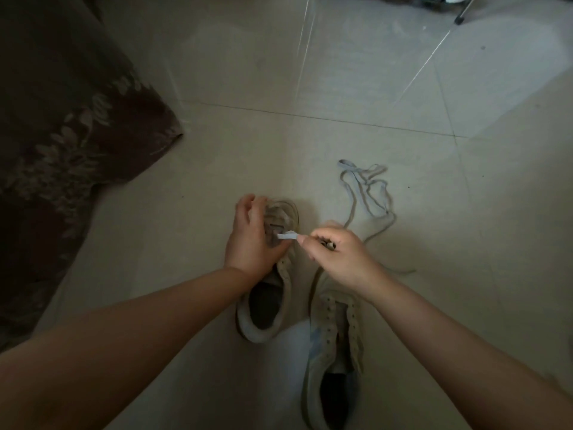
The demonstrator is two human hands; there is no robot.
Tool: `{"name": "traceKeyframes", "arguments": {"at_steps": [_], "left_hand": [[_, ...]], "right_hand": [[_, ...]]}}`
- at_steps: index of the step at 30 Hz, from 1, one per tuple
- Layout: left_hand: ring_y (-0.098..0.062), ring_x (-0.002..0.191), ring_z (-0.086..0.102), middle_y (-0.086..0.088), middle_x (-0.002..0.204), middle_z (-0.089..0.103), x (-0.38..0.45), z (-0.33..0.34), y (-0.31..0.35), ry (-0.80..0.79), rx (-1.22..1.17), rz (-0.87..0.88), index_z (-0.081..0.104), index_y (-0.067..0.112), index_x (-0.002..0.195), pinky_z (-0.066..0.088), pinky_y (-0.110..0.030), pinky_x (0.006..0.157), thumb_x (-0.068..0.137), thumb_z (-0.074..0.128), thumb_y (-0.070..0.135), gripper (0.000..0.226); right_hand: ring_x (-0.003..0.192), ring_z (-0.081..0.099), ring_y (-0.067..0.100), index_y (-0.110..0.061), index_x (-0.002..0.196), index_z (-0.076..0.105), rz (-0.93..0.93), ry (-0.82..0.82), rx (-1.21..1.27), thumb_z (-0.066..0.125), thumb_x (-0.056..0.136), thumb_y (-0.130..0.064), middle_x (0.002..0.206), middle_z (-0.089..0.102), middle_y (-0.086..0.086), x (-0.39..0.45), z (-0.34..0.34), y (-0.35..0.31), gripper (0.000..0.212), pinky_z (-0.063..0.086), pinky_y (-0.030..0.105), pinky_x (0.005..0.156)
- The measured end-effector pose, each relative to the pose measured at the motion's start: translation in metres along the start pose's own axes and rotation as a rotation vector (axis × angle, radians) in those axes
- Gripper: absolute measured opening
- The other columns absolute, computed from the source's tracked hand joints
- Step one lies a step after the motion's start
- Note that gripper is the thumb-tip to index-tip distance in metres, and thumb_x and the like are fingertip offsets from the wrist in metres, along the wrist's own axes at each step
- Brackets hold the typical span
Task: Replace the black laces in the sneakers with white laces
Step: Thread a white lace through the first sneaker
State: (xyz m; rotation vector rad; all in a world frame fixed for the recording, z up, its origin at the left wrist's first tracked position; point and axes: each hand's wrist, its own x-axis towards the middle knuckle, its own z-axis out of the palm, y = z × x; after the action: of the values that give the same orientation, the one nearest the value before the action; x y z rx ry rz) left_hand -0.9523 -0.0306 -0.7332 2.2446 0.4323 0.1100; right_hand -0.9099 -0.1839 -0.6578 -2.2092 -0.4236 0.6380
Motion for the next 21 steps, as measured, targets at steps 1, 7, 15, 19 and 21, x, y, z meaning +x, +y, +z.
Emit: {"name": "traceKeyframes", "arguments": {"at_steps": [1, 7, 15, 19, 21], "left_hand": [[-0.025, 0.124, 0.043, -0.012, 0.137, 0.039, 0.001, 0.001, -0.001, -0.028, -0.034, -0.022, 0.042, 0.009, 0.134, 0.038, -0.025, 0.093, 0.073, 0.077, 0.029, 0.073], [-0.017, 0.137, 0.031, -0.005, 0.151, 0.031, 0.002, -0.003, -0.001, -0.140, 0.029, -0.067, 0.031, 0.011, 0.144, 0.025, -0.021, 0.106, 0.083, 0.054, 0.032, 0.068], [-0.014, 0.137, 0.031, 0.000, 0.151, 0.030, 0.007, 0.003, -0.004, -0.097, 0.006, -0.128, 0.031, 0.016, 0.145, 0.028, -0.024, 0.106, 0.080, 0.068, 0.030, 0.077], [-0.013, 0.140, 0.025, 0.001, 0.154, 0.024, 0.006, 0.005, -0.003, -0.096, 0.068, -0.127, 0.026, 0.016, 0.147, 0.027, -0.025, 0.107, 0.082, 0.066, 0.031, 0.078], [-0.012, 0.141, 0.023, 0.002, 0.155, 0.022, 0.006, 0.006, -0.003, -0.095, 0.098, -0.125, 0.026, 0.017, 0.148, 0.028, -0.026, 0.107, 0.084, 0.064, 0.034, 0.077]], "right_hand": [[0.074, 0.055, 0.003, -0.017, 0.057, 0.055, -0.051, 0.020, 0.020, 0.061, 0.089, -0.025, 0.082, 0.056, -0.005, -0.001, 0.000, -0.003, 0.034, 0.039, 0.016, 0.073], [0.037, 0.038, 0.003, -0.019, 0.056, 0.064, 0.047, -0.289, 0.497, 0.048, 0.097, -0.014, 0.056, 0.056, -0.009, -0.015, 0.001, -0.042, 0.043, 0.037, 0.017, 0.044], [0.038, 0.037, 0.005, -0.019, 0.047, 0.059, 0.284, -0.279, 0.511, 0.053, 0.093, -0.028, 0.063, 0.054, 0.006, -0.018, 0.006, -0.021, 0.048, 0.037, 0.022, 0.049], [0.050, 0.050, 0.008, -0.017, 0.059, 0.064, 0.408, -0.063, 0.293, 0.057, 0.090, -0.035, 0.065, 0.059, -0.009, -0.019, 0.011, -0.012, 0.036, 0.044, 0.024, 0.061], [0.043, 0.043, 0.008, -0.014, 0.055, 0.052, 0.439, -0.068, 0.380, 0.054, 0.092, -0.029, 0.055, 0.051, -0.004, -0.021, 0.009, -0.016, 0.040, 0.039, 0.019, 0.052]]}}
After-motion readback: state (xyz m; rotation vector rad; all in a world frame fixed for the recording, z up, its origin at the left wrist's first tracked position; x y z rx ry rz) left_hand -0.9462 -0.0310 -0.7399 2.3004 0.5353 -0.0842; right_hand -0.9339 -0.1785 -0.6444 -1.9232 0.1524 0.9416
